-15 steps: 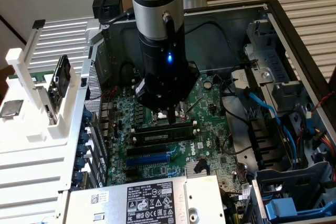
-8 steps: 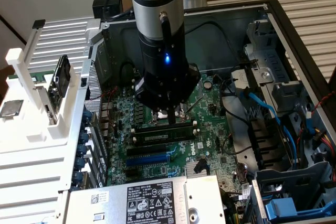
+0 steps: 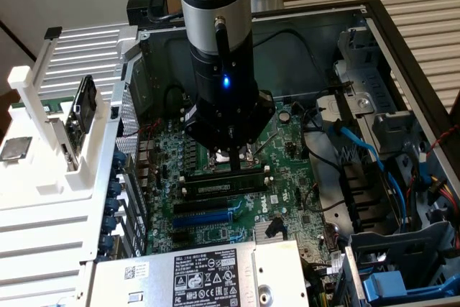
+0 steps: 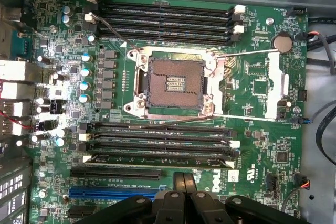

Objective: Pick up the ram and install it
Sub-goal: 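Press down the ram until it locks into place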

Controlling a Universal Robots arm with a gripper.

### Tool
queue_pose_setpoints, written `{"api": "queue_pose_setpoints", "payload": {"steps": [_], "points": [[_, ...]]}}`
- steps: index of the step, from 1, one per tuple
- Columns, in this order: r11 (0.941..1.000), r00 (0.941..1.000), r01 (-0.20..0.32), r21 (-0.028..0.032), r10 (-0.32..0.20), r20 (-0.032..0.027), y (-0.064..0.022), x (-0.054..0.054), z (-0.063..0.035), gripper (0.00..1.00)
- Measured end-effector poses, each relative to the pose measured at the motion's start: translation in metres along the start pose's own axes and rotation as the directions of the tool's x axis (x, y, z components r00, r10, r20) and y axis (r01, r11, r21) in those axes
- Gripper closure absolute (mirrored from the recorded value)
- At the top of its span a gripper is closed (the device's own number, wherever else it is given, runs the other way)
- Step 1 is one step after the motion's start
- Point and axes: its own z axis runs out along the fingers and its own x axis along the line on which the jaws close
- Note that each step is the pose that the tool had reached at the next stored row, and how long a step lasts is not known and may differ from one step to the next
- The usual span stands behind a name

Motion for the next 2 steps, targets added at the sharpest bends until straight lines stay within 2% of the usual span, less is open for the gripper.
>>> {"api": "queue_pose_setpoints", "payload": {"steps": [2], "points": [[1.0000,1.0000,0.000,0.0000,0.000,0.0000,0.0000,0.0000,0.0000,0.90]]}}
